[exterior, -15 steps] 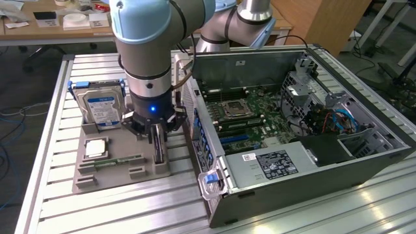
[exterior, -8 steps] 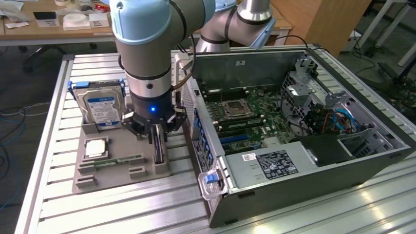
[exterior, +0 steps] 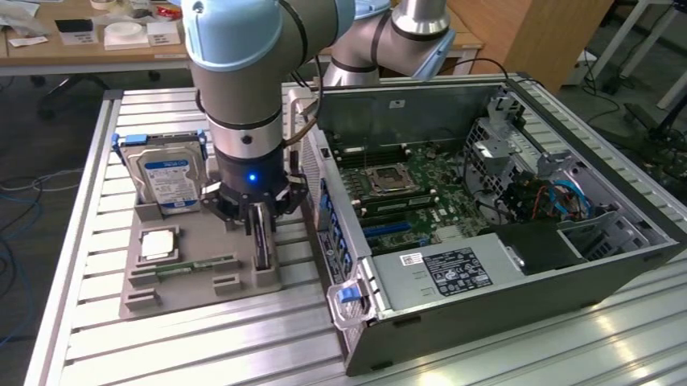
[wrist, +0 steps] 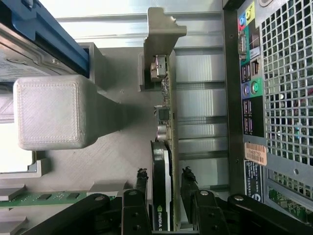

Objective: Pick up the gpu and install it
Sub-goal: 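Pick up the gpu and move the gpu toward the slot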

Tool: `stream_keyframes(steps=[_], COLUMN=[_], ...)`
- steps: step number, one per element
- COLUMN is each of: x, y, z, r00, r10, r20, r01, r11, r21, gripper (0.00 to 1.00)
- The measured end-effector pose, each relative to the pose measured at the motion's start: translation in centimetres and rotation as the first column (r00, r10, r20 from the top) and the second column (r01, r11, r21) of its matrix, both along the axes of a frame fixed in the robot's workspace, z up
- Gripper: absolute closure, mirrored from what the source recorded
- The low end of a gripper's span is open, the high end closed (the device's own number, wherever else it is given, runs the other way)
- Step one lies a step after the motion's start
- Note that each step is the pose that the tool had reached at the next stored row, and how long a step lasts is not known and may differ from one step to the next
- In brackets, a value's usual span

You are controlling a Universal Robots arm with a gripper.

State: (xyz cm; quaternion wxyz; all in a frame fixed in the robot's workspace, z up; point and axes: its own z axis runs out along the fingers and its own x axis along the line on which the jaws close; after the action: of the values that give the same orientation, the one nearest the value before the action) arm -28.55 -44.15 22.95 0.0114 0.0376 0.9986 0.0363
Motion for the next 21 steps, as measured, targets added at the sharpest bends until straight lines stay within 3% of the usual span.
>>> stream_keyframes(steps=[9,11,12,21], x=[0.0,0.0,0.0,-0.01], y=[0.05,0.05,0.05,0.06], z=[0.0,0.0,0.0,-0.01], r00=[1.0,1.0,1.0,1.0], r10=[0.0,0.0,0.0,0.0], r20=[0.0,0.0,0.0,0.0], r01=[0.0,0.0,0.0,0.0], r11=[1.0,1.0,1.0,1.0], r21=[0.0,0.0,0.0,0.0], gripper=[0.58,0.6,0.67,0.67])
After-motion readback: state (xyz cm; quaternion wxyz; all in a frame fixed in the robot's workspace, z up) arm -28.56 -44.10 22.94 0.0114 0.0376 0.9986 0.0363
